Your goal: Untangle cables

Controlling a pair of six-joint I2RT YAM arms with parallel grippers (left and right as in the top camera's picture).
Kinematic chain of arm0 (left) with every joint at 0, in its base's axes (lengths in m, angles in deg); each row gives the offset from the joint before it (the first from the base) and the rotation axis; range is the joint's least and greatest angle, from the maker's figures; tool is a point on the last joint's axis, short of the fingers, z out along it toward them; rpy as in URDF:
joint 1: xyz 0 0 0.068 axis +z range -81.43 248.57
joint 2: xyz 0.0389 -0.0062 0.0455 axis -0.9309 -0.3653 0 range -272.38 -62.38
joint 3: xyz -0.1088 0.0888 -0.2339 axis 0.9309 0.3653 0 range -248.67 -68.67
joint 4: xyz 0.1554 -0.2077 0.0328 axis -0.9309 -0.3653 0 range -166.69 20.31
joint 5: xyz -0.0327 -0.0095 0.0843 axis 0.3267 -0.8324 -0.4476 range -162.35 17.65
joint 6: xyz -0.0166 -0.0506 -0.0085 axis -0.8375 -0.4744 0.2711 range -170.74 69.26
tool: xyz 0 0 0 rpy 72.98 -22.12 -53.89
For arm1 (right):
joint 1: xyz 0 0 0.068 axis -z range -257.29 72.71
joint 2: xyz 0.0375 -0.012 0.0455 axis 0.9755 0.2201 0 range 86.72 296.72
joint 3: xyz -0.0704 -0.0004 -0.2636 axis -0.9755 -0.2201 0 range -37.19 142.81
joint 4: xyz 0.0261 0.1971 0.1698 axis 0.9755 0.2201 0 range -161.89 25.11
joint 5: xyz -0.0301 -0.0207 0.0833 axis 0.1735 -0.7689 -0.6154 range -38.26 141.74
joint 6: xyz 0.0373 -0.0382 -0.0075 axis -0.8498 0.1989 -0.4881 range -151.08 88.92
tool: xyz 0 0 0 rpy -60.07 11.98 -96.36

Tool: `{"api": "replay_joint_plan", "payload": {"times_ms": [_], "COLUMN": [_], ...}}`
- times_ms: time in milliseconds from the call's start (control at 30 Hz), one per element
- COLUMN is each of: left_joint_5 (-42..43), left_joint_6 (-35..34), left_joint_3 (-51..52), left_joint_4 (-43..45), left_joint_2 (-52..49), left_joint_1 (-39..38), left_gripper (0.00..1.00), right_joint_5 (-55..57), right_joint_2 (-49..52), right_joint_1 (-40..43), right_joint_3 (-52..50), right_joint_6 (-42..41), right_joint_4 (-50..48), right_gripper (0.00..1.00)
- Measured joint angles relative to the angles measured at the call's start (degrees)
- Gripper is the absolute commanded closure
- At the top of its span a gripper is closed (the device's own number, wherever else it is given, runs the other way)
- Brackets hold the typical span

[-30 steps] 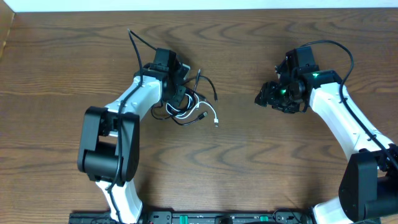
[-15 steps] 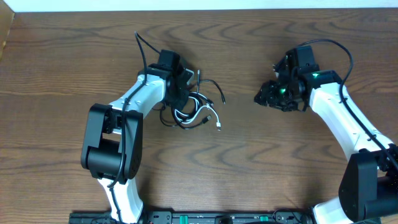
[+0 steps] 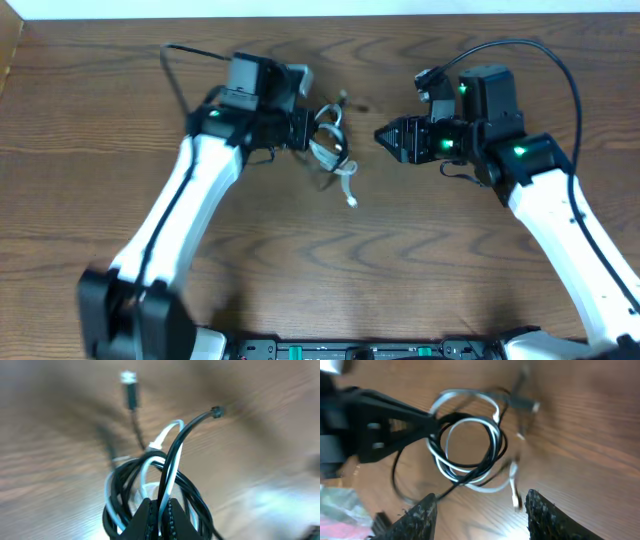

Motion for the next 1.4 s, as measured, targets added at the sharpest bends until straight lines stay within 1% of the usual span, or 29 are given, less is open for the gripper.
{"api": "replay_joint_plan", "payload": {"times_ms": [67,167,433,600,900,967,1067,1167,1233,1400], "left_joint_5": [2.86,7.45,21.00,26.25,32.70,33.18,34.67,37.16,38.73,40.96], "left_joint_6": [-2.67,-6.58,-16.15,-20.41,-27.74,-29.31,-31.71,-33.55,-34.62,-36.96], "left_joint_3": [-0.26,-0.24,-0.20,-0.20,-0.20,-0.20,-0.20,-0.20,-0.20,-0.20], "left_joint_4": [0.11,1.18,11.26,14.88,22.40,22.97,24.00,26.80,28.85,31.58], "left_joint_2": [2.54,3.28,2.60,2.60,2.60,2.60,2.56,2.56,2.56,2.56], "left_joint_1": [0.00,0.00,0.00,0.00,0.00,0.00,0.00,0.00,0.00,0.00], "left_gripper": [0.92,0.93,0.93,0.93,0.93,0.92,0.93,0.93,0.92,0.93], "right_joint_5": [-0.24,-0.17,-0.15,-0.22,-4.92,-6.82,-13.44,-20.81,-25.22,-31.39], "right_joint_2": [-0.31,0.09,1.92,6.08,11.74,11.72,11.72,11.69,11.69,11.69], "right_joint_1": [-0.15,-0.17,-0.17,-0.20,-0.87,-0.48,1.90,6.01,8.24,8.02], "right_joint_3": [0.00,0.00,0.00,0.00,0.00,0.00,-0.04,0.00,0.00,0.00], "right_joint_6": [-1.79,-3.93,-8.39,-11.47,-12.02,-11.32,-8.39,-5.86,-4.48,-2.67], "right_joint_4": [-0.11,-0.20,-2.40,-2.91,-8.15,-9.03,-11.06,-12.44,-12.87,-12.98], "right_gripper": [0.48,0.48,0.50,0.51,0.52,0.51,0.49,0.48,0.46,0.46]}}
